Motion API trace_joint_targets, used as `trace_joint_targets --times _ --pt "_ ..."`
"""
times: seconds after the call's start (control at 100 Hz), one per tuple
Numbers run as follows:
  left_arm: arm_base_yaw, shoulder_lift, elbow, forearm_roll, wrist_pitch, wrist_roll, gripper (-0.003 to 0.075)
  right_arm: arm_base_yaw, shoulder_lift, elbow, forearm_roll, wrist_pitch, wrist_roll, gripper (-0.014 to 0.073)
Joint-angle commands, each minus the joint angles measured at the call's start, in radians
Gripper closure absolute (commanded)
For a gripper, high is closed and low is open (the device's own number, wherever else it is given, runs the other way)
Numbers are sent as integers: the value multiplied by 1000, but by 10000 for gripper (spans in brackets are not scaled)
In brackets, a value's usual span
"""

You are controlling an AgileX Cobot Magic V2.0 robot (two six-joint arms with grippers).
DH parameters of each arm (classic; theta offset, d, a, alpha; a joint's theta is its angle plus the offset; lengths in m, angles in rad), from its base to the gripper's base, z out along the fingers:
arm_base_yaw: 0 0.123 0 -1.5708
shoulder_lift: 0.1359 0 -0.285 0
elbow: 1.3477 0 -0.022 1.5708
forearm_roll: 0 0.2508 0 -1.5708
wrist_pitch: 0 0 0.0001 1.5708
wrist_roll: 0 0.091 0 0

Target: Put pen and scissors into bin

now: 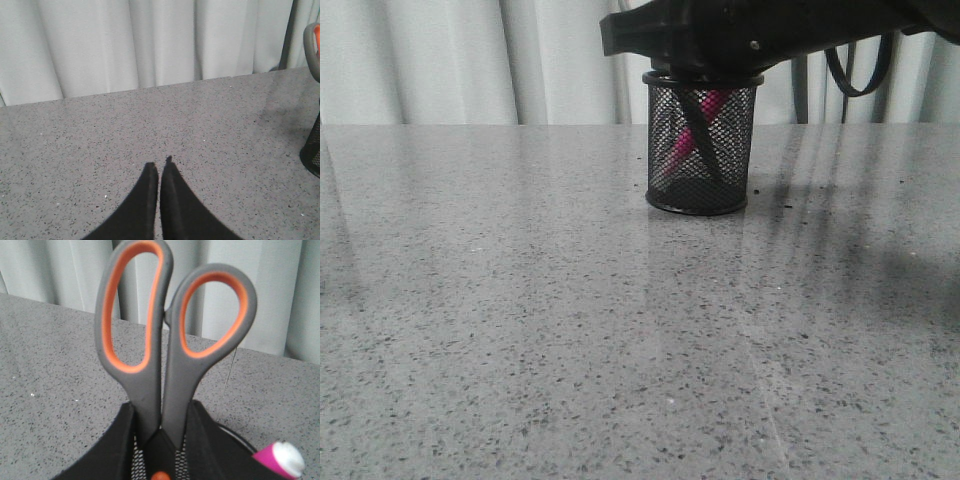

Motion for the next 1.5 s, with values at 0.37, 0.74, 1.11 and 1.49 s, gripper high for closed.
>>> trace_joint_targets --times 0.37,0.74,1.11,1.49 --pt "6 -11 -27 -31 -10 -8 739 -2 -66 -21 -28 -34 1 317" --pt "6 -11 -27 -31 -10 -8 739 -40 -234 -21 -28 -31 -35 393" --pt "6 -12 -25 -19 -18 2 739 -107 -507 -11 -26 146 -230 668" --pt "6 -163 111 -30 -53 35 739 -267 -898 343 -27 227 -241 670"
